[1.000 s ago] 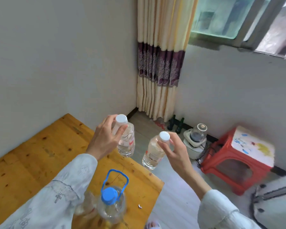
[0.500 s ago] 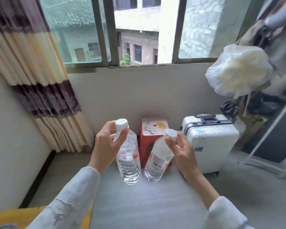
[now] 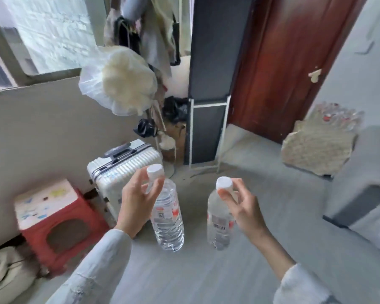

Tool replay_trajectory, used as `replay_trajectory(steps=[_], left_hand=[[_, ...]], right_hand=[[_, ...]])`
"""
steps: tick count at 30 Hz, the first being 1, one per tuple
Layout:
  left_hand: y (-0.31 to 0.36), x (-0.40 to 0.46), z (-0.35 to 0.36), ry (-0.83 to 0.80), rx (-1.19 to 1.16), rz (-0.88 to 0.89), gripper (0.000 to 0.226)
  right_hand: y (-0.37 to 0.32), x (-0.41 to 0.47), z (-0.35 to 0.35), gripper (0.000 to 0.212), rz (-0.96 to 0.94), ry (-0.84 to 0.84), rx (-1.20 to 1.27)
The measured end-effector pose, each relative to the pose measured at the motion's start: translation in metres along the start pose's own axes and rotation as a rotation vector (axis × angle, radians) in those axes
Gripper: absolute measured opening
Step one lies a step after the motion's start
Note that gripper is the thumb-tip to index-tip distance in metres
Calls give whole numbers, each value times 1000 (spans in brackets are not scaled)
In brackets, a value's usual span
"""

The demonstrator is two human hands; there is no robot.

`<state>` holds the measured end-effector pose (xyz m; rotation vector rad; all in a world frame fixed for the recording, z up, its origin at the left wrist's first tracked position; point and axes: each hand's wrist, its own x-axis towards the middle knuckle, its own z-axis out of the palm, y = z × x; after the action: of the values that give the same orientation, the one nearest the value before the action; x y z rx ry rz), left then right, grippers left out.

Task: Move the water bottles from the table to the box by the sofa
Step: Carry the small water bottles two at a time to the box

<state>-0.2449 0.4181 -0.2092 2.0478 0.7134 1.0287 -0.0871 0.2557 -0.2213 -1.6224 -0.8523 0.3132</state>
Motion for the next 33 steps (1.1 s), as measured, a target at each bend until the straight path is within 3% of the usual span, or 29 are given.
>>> replay_trajectory(steps=[6,12,16,25,30,33], left_hand=[[23,75,143,-214,-156,70,22],[35,152,270,-404,-299,117,21],[42,209,347,-497,-346,119,14],[67,320,514,-671,-356,129,43],[82,368,617,-706,-386,128,40],[95,401,680,-722,-392,124,25]], right_hand=[[58,48,-98,20,59,293,-65],[107,125,-177,44,120,441,-120],[133,185,-226,38,173,503,-151],[187,299,-335,20,216,622,-140],[238,363,-409,23,241,635,-114],[267,407,-459,24,238,624,-143]])
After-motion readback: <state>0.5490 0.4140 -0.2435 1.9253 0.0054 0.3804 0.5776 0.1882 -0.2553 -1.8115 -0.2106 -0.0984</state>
